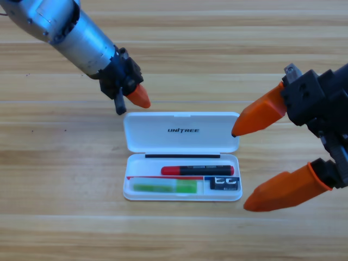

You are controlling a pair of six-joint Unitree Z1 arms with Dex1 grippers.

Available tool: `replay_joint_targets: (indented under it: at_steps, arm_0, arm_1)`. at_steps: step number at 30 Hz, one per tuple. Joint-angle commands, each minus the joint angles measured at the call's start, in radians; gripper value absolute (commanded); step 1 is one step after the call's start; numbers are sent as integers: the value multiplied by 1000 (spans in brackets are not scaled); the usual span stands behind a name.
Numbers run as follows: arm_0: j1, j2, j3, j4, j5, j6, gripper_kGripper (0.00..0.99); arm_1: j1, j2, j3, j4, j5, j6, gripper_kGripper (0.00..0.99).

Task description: Clean up eraser and pencils

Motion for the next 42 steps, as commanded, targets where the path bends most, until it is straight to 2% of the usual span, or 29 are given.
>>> replay_joint_targets:
  at_steps: [1,7,13,32,42]
  arm_0:
    - [-49,63,16,5,-12,6,0]
    - [-64,76,7,22,-12,3,0]
    - [-84,63,-4,88,-15,3,0]
    - [-118,-32,-10,182,-16,3,0]
    - [-147,-107,22,212,-46,-3,0]
  arm_1:
    - [-3,-40,28,-23,25,17,942]
    - [-3,-47,26,-23,26,26,943]
    - [-3,-41,26,-23,26,26,943]
    - [-3,-30,31,-23,40,26,943]
    - [-3,5,31,-23,40,24,943]
